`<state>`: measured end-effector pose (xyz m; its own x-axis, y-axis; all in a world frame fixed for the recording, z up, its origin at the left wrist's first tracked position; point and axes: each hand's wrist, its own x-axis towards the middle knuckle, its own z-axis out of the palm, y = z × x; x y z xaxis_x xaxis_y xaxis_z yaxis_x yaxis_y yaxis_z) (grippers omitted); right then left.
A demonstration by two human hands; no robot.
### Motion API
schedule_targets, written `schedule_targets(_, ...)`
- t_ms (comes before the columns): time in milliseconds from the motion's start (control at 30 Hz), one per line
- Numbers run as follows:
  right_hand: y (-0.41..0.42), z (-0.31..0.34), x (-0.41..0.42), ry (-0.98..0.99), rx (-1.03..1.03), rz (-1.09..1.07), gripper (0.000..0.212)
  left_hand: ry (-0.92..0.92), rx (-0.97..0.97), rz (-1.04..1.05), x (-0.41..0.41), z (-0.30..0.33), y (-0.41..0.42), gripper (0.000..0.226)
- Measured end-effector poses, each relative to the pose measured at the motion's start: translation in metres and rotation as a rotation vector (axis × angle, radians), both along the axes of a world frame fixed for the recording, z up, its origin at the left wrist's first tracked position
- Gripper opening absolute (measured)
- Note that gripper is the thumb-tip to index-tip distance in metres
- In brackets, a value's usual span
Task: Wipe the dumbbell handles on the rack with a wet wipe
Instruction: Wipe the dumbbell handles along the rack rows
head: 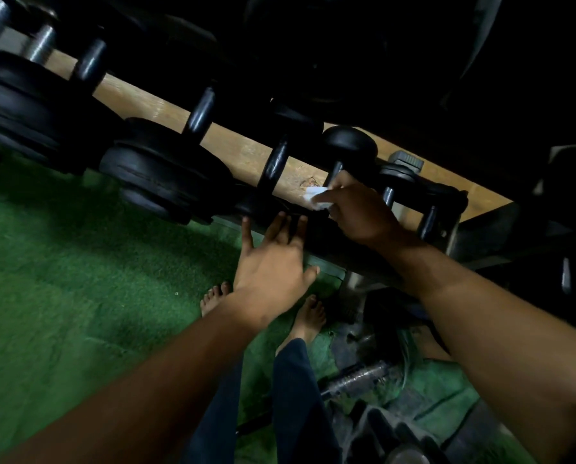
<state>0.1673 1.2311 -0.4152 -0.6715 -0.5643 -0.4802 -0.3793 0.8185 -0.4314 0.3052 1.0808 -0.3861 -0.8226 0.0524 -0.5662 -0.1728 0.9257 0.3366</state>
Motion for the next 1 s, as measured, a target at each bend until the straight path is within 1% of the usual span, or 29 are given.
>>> schedule_targets(33, 0.002, -0.001, -0.003, 0.02, 0.011, -0.001, 0.046, 0.009, -0.012, 0.012, 0.001, 0.0, 0.003, 0.089)
schedule_targets(67, 0.005, -0.006, -0.006, 0.06, -0.006, -0.033, 0.035, 0.021, -0.025, 0.023, 0.002, 0.0, 0.006, 0.089)
schedule_targets(100, 0.006, -0.009, -0.008, 0.136, -0.03, -0.084, 0.03, 0.041, -0.037, 0.035, 0.003, 0.0, 0.01, 0.088)
schedule_targets(133, 0.008, -0.013, -0.009, 0.183, -0.067, -0.16, 0.03, 0.066, -0.047, 0.048, 0.003, 0.001, 0.013, 0.087)
schedule_targets(200, 0.007, -0.018, -0.01, 0.181, -0.087, -0.306, 0.031, 0.126, -0.072, 0.068, 0.003, 0.001, 0.018, 0.085)
schedule_targets(233, 0.006, -0.017, -0.009, 0.166, -0.079, -0.304, 0.032, 0.153, -0.091, 0.075, 0.001, 0.0, 0.019, 0.084)
schedule_targets(267, 0.007, -0.018, -0.007, 0.166, -0.07, -0.238, 0.034, 0.168, -0.112, 0.081, -0.001, -0.002, 0.02, 0.084)
schedule_targets(367, 0.014, -0.012, 0.002, 0.167, -0.091, 0.078, 0.048, 0.148, -0.172, 0.086, -0.01, -0.007, 0.019, 0.083)
schedule_targets(400, 0.018, -0.014, 0.004, 0.158, -0.085, 0.162, 0.048, 0.138, -0.183, 0.081, -0.012, -0.008, 0.019, 0.082)
schedule_targets(433, 0.021, -0.014, 0.004, 0.16, -0.08, 0.188, 0.047, 0.133, -0.184, 0.082, -0.014, -0.008, 0.019, 0.081)
schedule_targets(467, 0.023, -0.017, 0.0, 0.193, -0.089, 0.159, 0.041, 0.129, -0.179, 0.089, -0.015, -0.008, 0.02, 0.081)
schedule_targets(500, 0.022, -0.02, -0.004, 0.212, -0.105, 0.077, 0.034, 0.121, -0.175, 0.097, -0.016, -0.008, 0.021, 0.08)
schedule_targets(533, 0.022, -0.023, -0.009, 0.222, -0.138, -0.035, 0.032, 0.108, -0.176, 0.1, -0.017, -0.008, 0.021, 0.08)
schedule_targets(600, 0.017, -0.026, -0.017, 0.204, -0.151, -0.246, 0.035, 0.093, -0.189, 0.099, -0.017, -0.009, 0.021, 0.081)
schedule_targets(733, 0.007, -0.028, -0.012, 0.206, -0.129, -0.371, 0.043, 0.063, -0.187, 0.093, -0.017, -0.008, 0.021, 0.08)
schedule_targets(833, 0.007, -0.032, -0.001, 0.28, -0.137, -0.464, 0.045, 0.064, -0.181, 0.099, -0.017, -0.008, 0.022, 0.079)
schedule_targets(900, 0.004, -0.032, 0.0, 0.316, -0.135, -0.535, 0.038, 0.052, -0.187, 0.098, -0.017, -0.009, 0.022, 0.08)
schedule_targets(933, 0.001, -0.031, 0.0, 0.31, -0.162, -0.578, 0.03, 0.05, -0.188, 0.097, -0.017, -0.01, 0.022, 0.081)
schedule_targets(967, -0.002, -0.031, -0.001, 0.261, -0.206, -0.653, 0.024, 0.05, -0.185, 0.096, -0.017, -0.01, 0.022, 0.081)
schedule_targets(1000, -0.005, -0.028, -0.002, 0.158, -0.251, -0.764, 0.023, 0.05, -0.182, 0.094, -0.017, -0.01, 0.021, 0.08)
